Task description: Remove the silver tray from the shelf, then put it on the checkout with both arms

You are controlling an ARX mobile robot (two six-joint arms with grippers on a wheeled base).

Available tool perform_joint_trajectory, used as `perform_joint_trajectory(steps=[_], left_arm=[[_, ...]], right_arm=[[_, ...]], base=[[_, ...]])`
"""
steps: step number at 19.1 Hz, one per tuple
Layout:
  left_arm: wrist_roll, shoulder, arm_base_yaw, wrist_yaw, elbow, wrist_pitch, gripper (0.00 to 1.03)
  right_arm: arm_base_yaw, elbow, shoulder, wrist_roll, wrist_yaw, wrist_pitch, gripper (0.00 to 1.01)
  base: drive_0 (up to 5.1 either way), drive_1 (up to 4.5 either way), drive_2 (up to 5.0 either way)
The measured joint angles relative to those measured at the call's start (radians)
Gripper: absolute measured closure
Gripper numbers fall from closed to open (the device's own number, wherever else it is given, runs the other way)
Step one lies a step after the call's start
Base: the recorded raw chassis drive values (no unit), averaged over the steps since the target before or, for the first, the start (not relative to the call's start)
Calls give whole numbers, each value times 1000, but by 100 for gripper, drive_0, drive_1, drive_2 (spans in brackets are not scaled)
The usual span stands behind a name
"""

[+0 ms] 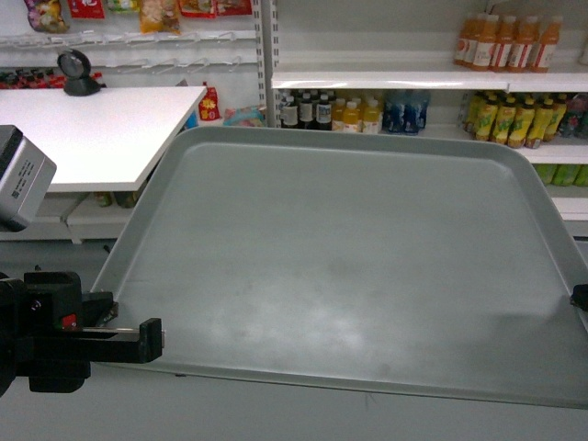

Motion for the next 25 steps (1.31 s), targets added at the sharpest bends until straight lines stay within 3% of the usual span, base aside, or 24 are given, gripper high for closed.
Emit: perform_joint_trajectory(steps=[25], left_arm=[[1,0,0,0,0,-1,100]], right_arm=[[0,0,0,0,0,-2,99]], base=[[-500,245,245]])
